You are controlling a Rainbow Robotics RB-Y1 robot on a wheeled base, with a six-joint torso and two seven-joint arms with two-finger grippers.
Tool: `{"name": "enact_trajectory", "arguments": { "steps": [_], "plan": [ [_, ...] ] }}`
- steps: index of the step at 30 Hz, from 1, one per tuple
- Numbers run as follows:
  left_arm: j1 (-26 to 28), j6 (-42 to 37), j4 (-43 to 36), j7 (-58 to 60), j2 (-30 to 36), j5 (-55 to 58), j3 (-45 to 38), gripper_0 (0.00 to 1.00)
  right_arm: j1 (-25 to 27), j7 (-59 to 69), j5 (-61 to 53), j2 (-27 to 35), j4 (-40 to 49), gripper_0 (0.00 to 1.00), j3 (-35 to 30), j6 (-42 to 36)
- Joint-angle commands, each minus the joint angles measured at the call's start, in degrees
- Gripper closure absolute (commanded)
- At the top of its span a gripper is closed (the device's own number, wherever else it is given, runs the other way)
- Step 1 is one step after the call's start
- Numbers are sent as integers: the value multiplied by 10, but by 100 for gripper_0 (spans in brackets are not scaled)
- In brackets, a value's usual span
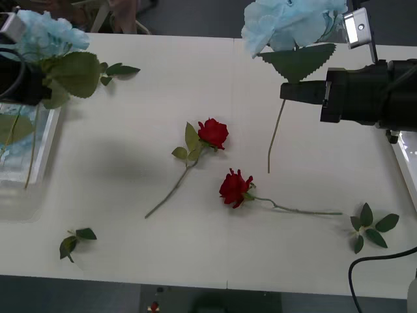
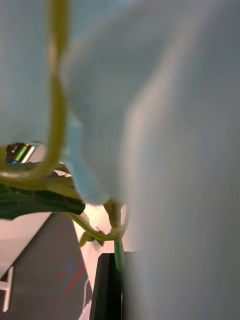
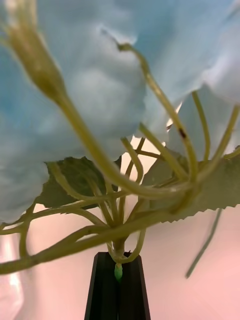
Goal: Put the red flowers into the right box and the blue flowers into the left box
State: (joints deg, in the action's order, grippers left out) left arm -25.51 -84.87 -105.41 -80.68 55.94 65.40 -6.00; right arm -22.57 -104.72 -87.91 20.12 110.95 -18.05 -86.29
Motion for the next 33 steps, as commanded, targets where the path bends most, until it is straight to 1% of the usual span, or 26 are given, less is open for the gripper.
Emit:
{"name": "enact_trajectory", "arguments": {
  "steps": [1, 4, 8, 11, 14, 18, 22, 25, 28, 29, 30, 31, 32, 33],
  "plan": [
    [82, -3, -6, -120, 6, 6, -89, 100, -14, -14, -24, -11, 2, 100, -7, 2],
    [116, -3, 8, -171, 6, 3, -127, 100, -15, -8, -42, -18, 3, 100, -8, 2],
    [140, -3, 40, -236, 6, -6, -166, 100, -21, -2, -63, -25, -8, 100, -4, 2],
    [140, 1, 77, -282, 6, -16, -181, 100, -32, -3, -70, -27, -18, 100, -1, 2],
    [140, 12, 105, -325, 6, -49, -191, 100, -45, 0, -68, -28, -24, 100, 7, 6],
    [140, 22, 130, -381, 6, -87, -212, 100, -64, 0, -68, -28, -36, 100, 25, 24],
    [140, 35, 144, -394, 6, -106, -215, 100, -69, -3, -68, -28, -39, 100, 42, 42],
    [140, 59, 161, -394, 6, -111, -209, 99, -69, -3, -68, -28, -39, 100, 57, 55],
    [140, 83, 175, -396, 6, -118, -204, 95, -69, -5, -69, -28, -39, 100, 71, 72],
    [140, 88, 177, -396, 6, -120, -204, 90, -70, -5, -69, -28, -39, 100, 73, 75],
    [140, 93, 177, -398, 6, -123, -204, 73, -70, -6, -68, -28, -39, 100, 77, 79],
    [140, 95, 178, -398, 6, -126, -204, 59, -70, -6, -69, -28, -39, 100, 78, 80],
    [140, 98, 177, -399, 6, -129, -204, 49, -70, -6, -69, -28, -39, 100, 79, 80],
    [140, 100, 177, -400, 6, -130, -204, 44, -70, -6, -69, -28, -39, 100, 81, 80]
  ]
}}
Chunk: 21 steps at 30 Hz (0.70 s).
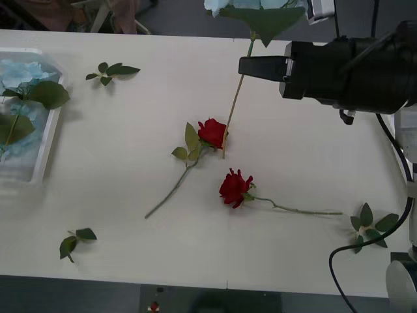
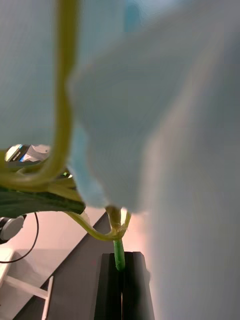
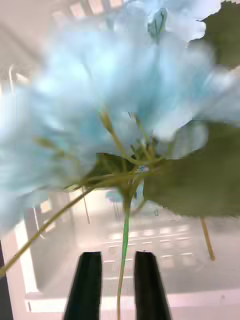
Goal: Put the red flowers into the right box and the blue flowers into the left box
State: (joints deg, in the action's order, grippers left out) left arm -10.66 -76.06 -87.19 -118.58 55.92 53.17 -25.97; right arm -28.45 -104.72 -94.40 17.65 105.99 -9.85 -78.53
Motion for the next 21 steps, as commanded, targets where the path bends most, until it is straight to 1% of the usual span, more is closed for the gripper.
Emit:
{"name": "enact_trajectory", "arguments": {
  "steps": [1, 2, 5, 7, 12, 15, 16, 17, 18, 19, 21],
  "plan": [
    [-8, 13, -5, -22, 6, -11, -5, 34, -12, -8, -5, -3, 11, 100, 0, 2],
    [-8, 14, -5, -23, 6, -11, -6, 28, -12, -8, -6, -3, 11, 100, 1, 2],
    [-8, 14, -5, -24, 6, -6, -7, 20, -12, -8, -6, -3, 11, 100, 1, 2],
    [-8, 14, -5, -24, 6, 3, -7, 18, -12, -8, -6, -3, 11, 100, 1, 2],
    [-8, 3, -21, -24, 7, 62, -9, 18, -12, -8, -6, -3, 11, 100, 1, 2],
    [-5, -16, -65, -21, 6, 136, -11, 18, -12, -8, -6, -3, 11, 100, 1, 2],
    [-1, -17, -82, -17, 6, 176, -7, 15, -12, -8, -6, -3, 11, 100, 1, 2],
    [2, -13, -96, -7, 6, 215, -1, 7, -12, -8, -6, -3, 11, 100, 1, 2],
    [6, -9, -102, 5, 4, 236, 3, 0, -12, -8, -6, -3, 11, 100, 1, 2],
    [12, 1, -116, 31, -1, 275, 15, 0, -12, -8, -6, -3, 11, 100, 1, 2],
    [25, 27, -140, 52, -15, 309, 26, 0, -12, -8, -6, -3, 11, 100, 1, 2]
  ]
}}
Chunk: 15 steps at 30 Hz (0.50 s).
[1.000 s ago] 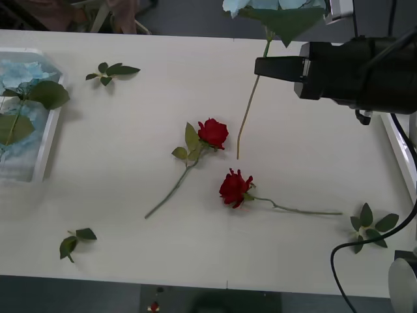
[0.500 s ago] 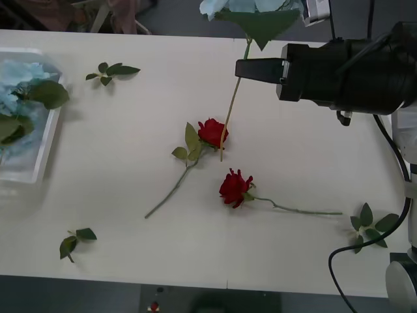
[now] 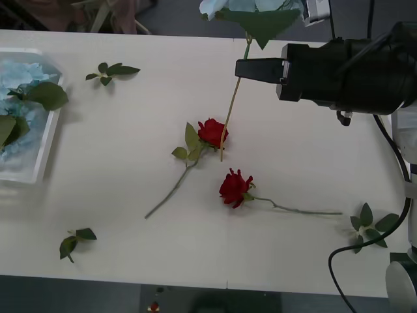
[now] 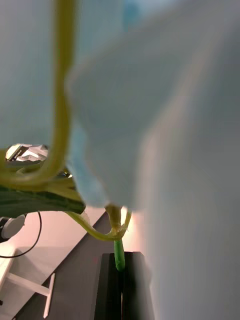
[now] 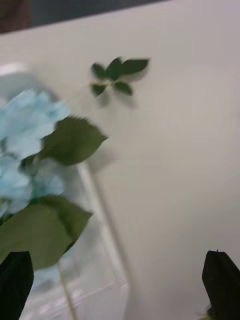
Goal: Put the red flowers into the right box and the blue flowers into the left box
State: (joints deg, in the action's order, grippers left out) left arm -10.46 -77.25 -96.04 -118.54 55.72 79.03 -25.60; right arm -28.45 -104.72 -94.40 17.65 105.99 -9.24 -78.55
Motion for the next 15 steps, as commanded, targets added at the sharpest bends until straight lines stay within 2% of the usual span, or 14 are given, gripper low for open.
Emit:
{"name": "enact_trajectory", "arguments": {
  "steps": [1, 9, 15],
  "plan": [
    [32, 56, -70, 55, -28, 66, 29, 0, -12, -8, -6, -3, 11, 100, -5, 2],
    [47, 51, -143, 52, -151, 94, 57, 0, -12, -8, -6, -3, 11, 100, -5, 2],
    [13, 48, -191, 51, -229, 97, 133, 0, -12, -8, -6, -3, 11, 100, -5, 2]
  ]
}}
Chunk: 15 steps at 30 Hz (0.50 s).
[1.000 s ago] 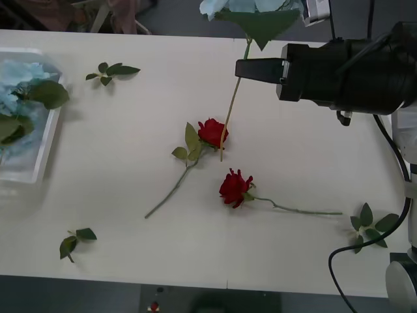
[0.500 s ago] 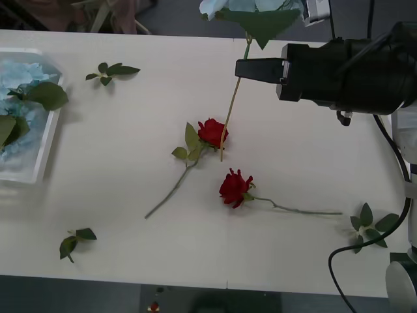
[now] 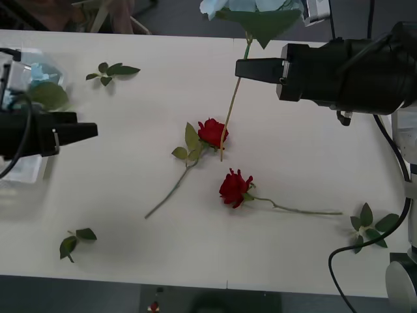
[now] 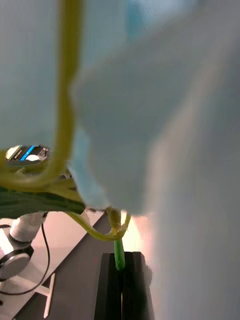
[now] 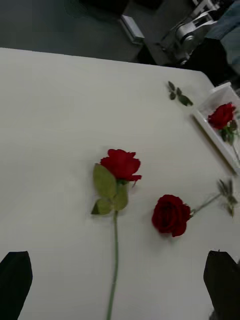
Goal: Put the red flowers into the right box and the blue flowers into the left box
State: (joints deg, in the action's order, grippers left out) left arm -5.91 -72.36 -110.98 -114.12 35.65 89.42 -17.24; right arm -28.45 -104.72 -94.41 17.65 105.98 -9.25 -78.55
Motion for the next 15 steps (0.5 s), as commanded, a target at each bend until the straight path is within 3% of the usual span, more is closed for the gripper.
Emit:
{"name": "enact_trajectory", "arguments": {
  "steps": [1, 6, 15],
  "plan": [
    [-46, -1, -48, 7, -45, -14, 62, 0, -12, -8, -6, -3, 11, 100, -5, 2],
    [-111, -1, -52, 13, -104, -74, 122, 0, -12, -8, -6, -3, 11, 100, -5, 2],
    [-170, 5, -52, 36, -139, -78, 183, 0, -12, -8, -6, -3, 11, 100, -5, 2]
  ]
}}
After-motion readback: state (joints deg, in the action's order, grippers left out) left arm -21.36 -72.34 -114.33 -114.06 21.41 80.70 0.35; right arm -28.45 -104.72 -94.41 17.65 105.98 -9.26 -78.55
